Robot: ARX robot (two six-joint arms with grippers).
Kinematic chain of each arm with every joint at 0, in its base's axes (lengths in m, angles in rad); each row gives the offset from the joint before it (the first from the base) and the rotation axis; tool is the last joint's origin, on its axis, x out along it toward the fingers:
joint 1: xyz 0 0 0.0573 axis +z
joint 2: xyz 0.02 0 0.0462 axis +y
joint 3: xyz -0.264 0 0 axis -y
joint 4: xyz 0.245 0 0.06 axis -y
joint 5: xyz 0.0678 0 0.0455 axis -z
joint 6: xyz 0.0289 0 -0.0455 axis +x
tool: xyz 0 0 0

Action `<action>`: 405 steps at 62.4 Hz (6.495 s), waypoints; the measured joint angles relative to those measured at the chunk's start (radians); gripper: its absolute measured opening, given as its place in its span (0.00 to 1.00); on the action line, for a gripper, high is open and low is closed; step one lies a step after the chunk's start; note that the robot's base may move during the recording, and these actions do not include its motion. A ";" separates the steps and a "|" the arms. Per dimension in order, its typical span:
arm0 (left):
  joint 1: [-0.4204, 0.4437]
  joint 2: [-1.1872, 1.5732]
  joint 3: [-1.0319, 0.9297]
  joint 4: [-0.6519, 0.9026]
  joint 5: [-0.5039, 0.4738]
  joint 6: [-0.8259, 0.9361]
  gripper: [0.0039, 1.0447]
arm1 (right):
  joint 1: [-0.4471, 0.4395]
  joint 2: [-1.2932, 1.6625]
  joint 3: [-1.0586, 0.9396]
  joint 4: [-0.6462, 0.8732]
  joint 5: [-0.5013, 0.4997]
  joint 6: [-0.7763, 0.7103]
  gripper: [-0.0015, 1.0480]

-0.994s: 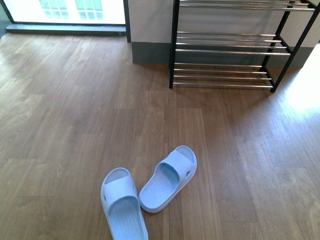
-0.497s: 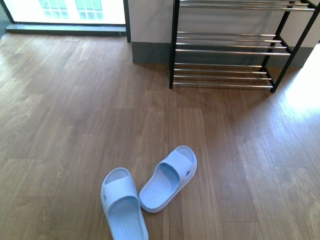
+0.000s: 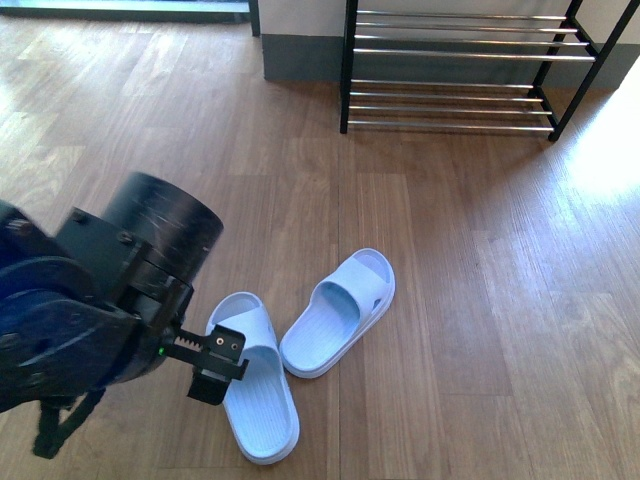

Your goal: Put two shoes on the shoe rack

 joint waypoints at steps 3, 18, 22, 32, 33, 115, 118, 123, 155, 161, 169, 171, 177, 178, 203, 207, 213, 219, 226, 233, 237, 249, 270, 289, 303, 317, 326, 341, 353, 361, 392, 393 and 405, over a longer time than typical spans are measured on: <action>0.001 0.107 0.085 -0.035 -0.011 -0.049 0.91 | 0.000 0.000 0.000 0.000 0.000 0.000 0.91; 0.005 0.375 0.395 -0.177 -0.058 -0.192 0.91 | 0.000 0.000 0.000 0.000 0.000 0.000 0.91; 0.006 0.449 0.459 -0.206 -0.059 -0.223 0.91 | 0.000 0.000 0.000 0.000 0.000 0.000 0.91; 0.005 0.562 0.572 -0.241 -0.056 -0.259 0.91 | 0.000 0.000 0.000 0.000 0.000 0.000 0.91; 0.005 0.565 0.578 -0.242 -0.056 -0.261 0.91 | 0.000 0.000 0.000 0.000 0.000 0.000 0.91; 0.009 0.772 0.819 -0.304 -0.078 -0.360 0.01 | 0.000 0.000 0.000 0.000 0.000 0.000 0.91; 0.009 0.768 0.807 -0.291 -0.074 -0.349 0.01 | 0.000 0.000 0.000 0.000 0.000 0.000 0.91; 0.016 0.736 0.759 -0.244 -0.060 -0.290 0.01 | 0.000 0.000 0.000 0.000 0.000 0.000 0.91; 0.184 -0.259 0.034 0.105 0.048 0.119 0.01 | 0.000 0.000 0.000 0.000 0.000 0.000 0.91; 0.227 -0.621 -0.180 0.083 0.081 0.134 0.01 | 0.000 0.000 0.000 0.000 0.000 0.000 0.91; 0.285 -1.036 -0.363 -0.058 0.137 0.114 0.01 | 0.000 0.000 0.000 0.000 0.000 0.000 0.91; 0.298 -1.110 -0.387 -0.089 0.142 0.107 0.01 | 0.000 0.000 0.000 0.000 0.000 0.000 0.91; 0.354 -1.358 -0.453 -0.204 0.163 0.093 0.01 | 0.000 0.000 0.000 0.000 0.000 0.000 0.91; 0.364 -1.396 -0.463 -0.221 0.168 0.093 0.01 | 0.000 0.000 0.000 0.000 0.000 0.000 0.91; 0.446 -1.570 -0.515 -0.271 0.202 0.108 0.01 | 0.000 0.000 0.000 0.000 0.000 0.000 0.91; 0.446 -1.570 -0.515 -0.271 0.203 0.108 0.01 | 0.000 0.000 0.000 0.000 0.003 0.000 0.91; 0.446 -1.570 -0.515 -0.271 0.207 0.108 0.01 | 0.000 0.000 0.000 0.000 0.003 0.000 0.91; 0.447 -1.570 -0.515 -0.271 0.203 0.108 0.01 | 0.000 0.000 0.000 0.000 0.003 0.000 0.91; 0.446 -1.570 -0.515 -0.271 0.205 0.108 0.01 | 0.000 0.000 0.000 0.000 0.004 0.000 0.91; 0.446 -1.571 -0.515 -0.271 0.203 0.108 0.01 | 0.000 0.000 0.000 0.000 0.003 0.000 0.91; 0.446 -1.572 -0.515 -0.271 0.204 0.108 0.01 | 0.000 0.000 0.000 0.000 0.003 0.000 0.91; 0.447 -1.572 -0.515 -0.271 0.202 0.108 0.01 | 0.000 -0.001 0.000 0.000 -0.001 0.000 0.91; 0.449 -1.572 -0.516 -0.271 0.201 0.108 0.01 | 0.016 0.012 0.002 -0.006 0.064 0.001 0.91; 0.449 -1.572 -0.516 -0.271 0.202 0.108 0.01 | 0.024 0.748 0.112 0.304 0.371 0.050 0.91; 0.449 -1.572 -0.516 -0.271 0.203 0.108 0.01 | -0.047 1.490 0.325 0.654 0.262 0.065 0.91; 0.449 -1.572 -0.516 -0.271 0.203 0.108 0.01 | -0.089 2.003 0.557 0.793 0.240 0.046 0.91; 0.449 -1.572 -0.516 -0.271 0.203 0.108 0.01 | -0.116 2.246 0.699 0.861 0.246 -0.001 0.91; 0.449 -1.572 -0.516 -0.271 0.203 0.108 0.01 | -0.177 2.547 0.917 0.863 0.242 -0.100 0.91; 0.449 -1.572 -0.516 -0.271 0.203 0.108 0.01 | -0.215 2.707 1.069 0.821 0.225 -0.172 0.91; 0.449 -1.572 -0.516 -0.271 0.203 0.108 0.01 | -0.231 2.798 1.173 0.779 0.218 -0.215 0.91; 0.449 -1.572 -0.516 -0.271 0.203 0.108 0.01 | -0.277 3.006 1.499 0.666 0.219 -0.230 0.91; 0.449 -1.572 -0.516 -0.271 0.203 0.108 0.01 | -0.277 3.009 1.504 0.666 0.220 -0.229 0.91; 0.449 -1.572 -0.516 -0.271 0.203 0.108 0.01 | -0.294 3.032 1.555 0.653 0.224 -0.225 0.91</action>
